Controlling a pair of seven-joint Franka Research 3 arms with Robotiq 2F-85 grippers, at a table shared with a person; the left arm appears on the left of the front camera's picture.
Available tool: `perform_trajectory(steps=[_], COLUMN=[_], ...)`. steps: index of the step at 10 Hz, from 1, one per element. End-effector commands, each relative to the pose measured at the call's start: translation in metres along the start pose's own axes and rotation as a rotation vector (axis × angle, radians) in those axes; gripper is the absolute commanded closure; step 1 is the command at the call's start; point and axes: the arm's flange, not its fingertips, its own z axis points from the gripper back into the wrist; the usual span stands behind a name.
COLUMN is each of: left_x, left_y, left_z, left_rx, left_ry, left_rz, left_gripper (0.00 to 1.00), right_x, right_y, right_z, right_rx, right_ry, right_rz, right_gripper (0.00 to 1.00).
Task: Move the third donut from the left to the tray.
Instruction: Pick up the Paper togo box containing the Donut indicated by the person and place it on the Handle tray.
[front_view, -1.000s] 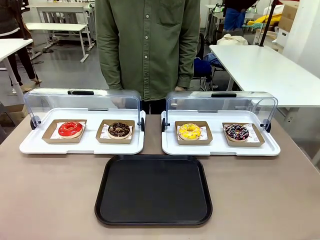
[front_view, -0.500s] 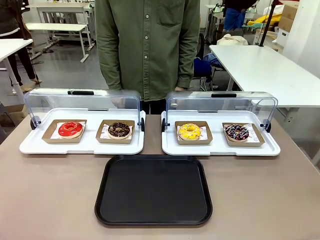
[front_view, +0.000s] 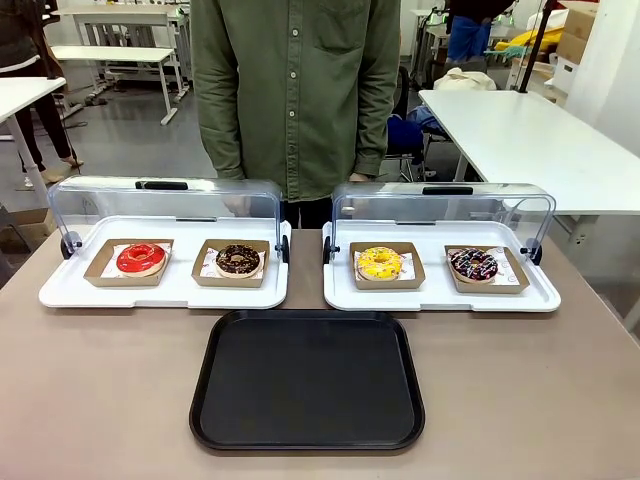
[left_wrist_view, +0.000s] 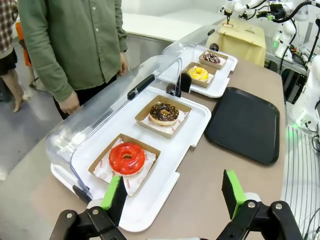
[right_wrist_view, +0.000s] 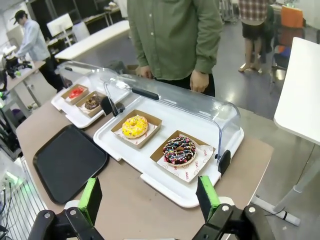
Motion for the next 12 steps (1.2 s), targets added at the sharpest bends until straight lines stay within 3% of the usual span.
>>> perform_trajectory(steps=[1,12], left_x=[-0.0004,-0.0004], left_y=[-0.0008,-0.0008], left_z=[0.0002,0.0002], left_rx=[-0.011,-0.011], left_ry=[-0.003,-0.003], left_rz=[-0.006,-0.006], left_gripper=[0.0,0.0], right_x=[0.0025,0.0025], right_y=[-0.0019,-0.0019], right_z=[0.0013,0.0013], right_rx=[0.002,0.002], right_ry=[-0.013,-0.013], right_rz=[0.026,0.026], right_gripper=[0.0,0.0])
